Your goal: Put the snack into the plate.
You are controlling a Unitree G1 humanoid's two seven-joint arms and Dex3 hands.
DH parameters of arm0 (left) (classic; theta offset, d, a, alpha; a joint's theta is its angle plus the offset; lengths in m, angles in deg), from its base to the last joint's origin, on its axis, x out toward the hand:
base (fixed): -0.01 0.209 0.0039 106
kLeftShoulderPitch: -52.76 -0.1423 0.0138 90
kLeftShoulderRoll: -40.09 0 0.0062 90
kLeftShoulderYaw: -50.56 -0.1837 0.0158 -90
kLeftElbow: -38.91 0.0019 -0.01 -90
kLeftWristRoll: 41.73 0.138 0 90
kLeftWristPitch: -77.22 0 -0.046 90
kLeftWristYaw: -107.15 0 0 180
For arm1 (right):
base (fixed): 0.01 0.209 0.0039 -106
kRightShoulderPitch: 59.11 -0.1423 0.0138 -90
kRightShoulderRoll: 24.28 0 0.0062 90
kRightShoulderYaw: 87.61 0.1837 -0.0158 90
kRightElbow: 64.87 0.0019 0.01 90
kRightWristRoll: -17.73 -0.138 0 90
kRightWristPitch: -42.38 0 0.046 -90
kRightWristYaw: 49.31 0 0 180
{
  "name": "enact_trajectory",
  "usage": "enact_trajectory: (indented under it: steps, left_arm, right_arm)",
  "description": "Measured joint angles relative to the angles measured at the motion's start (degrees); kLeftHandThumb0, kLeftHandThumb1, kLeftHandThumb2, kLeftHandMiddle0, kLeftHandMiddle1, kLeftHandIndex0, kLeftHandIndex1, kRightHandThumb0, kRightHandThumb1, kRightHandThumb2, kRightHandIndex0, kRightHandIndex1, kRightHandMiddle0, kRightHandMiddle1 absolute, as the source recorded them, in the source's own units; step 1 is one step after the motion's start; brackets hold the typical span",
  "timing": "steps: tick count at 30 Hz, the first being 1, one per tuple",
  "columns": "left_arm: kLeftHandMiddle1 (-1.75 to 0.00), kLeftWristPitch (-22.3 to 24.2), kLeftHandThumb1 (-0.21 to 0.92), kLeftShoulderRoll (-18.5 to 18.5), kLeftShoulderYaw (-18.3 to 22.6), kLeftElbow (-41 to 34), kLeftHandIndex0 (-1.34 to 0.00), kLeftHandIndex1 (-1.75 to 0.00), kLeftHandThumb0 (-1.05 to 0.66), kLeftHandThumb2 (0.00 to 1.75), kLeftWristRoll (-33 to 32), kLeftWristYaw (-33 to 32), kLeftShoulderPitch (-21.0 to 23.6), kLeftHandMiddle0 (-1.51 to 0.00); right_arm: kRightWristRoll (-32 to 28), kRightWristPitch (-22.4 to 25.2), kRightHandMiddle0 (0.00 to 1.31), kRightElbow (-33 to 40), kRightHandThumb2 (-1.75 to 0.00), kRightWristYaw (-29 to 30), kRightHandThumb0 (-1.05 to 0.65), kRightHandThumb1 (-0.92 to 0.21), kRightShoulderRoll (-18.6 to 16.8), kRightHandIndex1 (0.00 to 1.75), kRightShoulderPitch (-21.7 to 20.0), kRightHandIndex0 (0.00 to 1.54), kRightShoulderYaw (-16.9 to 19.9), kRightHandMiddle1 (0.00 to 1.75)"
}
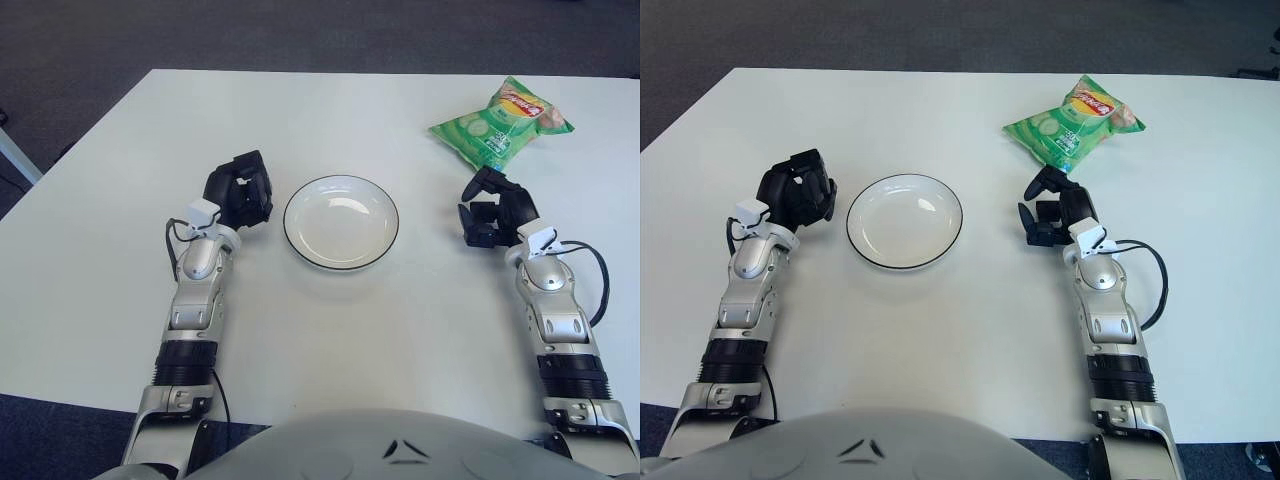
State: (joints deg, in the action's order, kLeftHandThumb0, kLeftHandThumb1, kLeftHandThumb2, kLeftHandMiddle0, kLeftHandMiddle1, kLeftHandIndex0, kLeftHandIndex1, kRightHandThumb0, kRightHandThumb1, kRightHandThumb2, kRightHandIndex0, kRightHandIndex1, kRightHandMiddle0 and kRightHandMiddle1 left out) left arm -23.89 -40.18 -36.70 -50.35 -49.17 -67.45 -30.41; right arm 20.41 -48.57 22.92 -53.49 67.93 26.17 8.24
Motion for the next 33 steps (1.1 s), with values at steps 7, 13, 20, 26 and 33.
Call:
enact_trajectory:
  steps: [7,13,20,26,33]
  left_arm:
    - [-1.75,-0.7,0.69,0.2,-0.9,0.5,-1.15,-1.75,-0.45,1.01,1.0,-1.2,0.0,-1.4]
    - [-1.75,-0.8,0.69,0.4,-1.5,1.3,-1.14,-1.75,-0.45,1.01,1.0,-1.3,0.2,-1.39]
    - [-1.75,-1.3,0.7,0.5,-2.0,2.1,-1.13,-1.75,-0.45,1.0,1.0,-1.3,0.5,-1.39]
    - [-1.75,-1.9,0.72,0.7,-2.3,2.4,-1.13,-1.75,-0.47,0.99,1.0,-1.3,0.9,-1.39]
    - [-1.75,-2.5,0.73,0.7,-2.3,3.8,-1.13,-1.75,-0.47,0.98,1.1,-1.3,1.4,-1.39]
  right_arm:
    - [-1.2,-0.8,0.55,-1.6,-1.22,-0.5,-0.46,-0.4,0.1,1.75,-0.7,1.26,0.9,1.75]
    - [-1.3,-0.5,0.55,-1.9,-1.22,-0.5,-0.46,-0.4,0.3,1.75,-0.9,1.24,1.8,1.75]
    - [-1.2,-0.9,0.51,-1.1,-1.16,0.0,-0.44,-0.45,0.5,1.75,-0.8,1.19,2.7,1.75]
    - [0.9,-1.8,0.48,0.0,-1.11,1.6,-0.43,-0.48,0.7,1.75,-0.3,1.11,3.4,1.75]
    - [5.6,0.6,0.45,7.9,-1.05,2.6,-0.42,-0.53,2.2,1.75,1.5,0.99,3.9,1.75]
